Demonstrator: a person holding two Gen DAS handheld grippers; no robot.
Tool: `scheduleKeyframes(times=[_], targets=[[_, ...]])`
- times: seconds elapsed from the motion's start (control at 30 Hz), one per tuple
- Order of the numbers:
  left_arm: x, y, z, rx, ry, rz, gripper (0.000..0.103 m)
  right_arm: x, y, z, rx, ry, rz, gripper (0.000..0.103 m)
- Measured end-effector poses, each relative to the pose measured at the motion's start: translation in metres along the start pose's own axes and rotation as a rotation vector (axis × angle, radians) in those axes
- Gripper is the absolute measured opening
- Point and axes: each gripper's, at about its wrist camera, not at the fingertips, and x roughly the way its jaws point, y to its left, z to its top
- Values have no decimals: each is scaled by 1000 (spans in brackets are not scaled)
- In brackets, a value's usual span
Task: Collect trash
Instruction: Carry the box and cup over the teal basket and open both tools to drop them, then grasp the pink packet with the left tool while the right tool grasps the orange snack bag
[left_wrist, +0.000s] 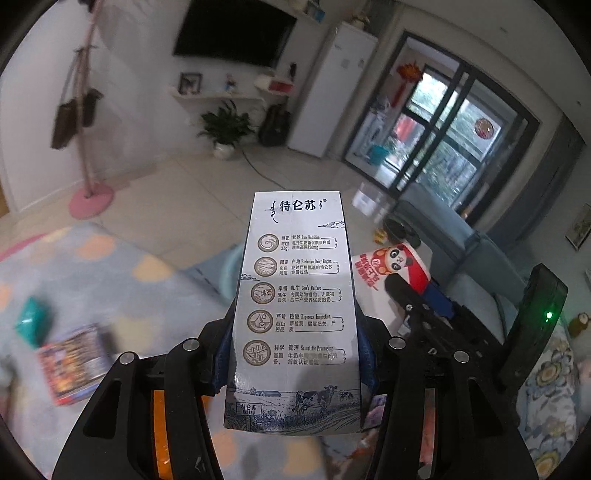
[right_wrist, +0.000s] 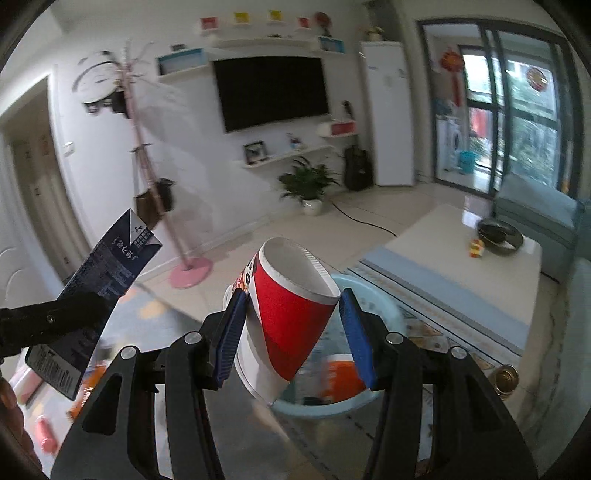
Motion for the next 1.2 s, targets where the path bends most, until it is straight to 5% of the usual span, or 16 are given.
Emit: scheduleKeyframes(times=[0.1, 0.3, 0.5, 0.8, 1.2], targets=[[44, 4, 1, -92, 80, -79, 51, 25, -22, -3, 41, 34, -37, 49], [104, 16, -5, -160, 152, -52, 51, 79, -53, -17, 119, 168, -81, 50], [120, 14, -7, -147, 165, -40, 58, 117, -54, -26, 127, 260, -74, 53], [74, 16, -12, -129, 92, -43, 59, 102, -48, -20, 100, 242, -47, 53], [-48, 21, -34, -128, -107, 12, 59, 10, 26, -3, -56, 110, 104, 53]])
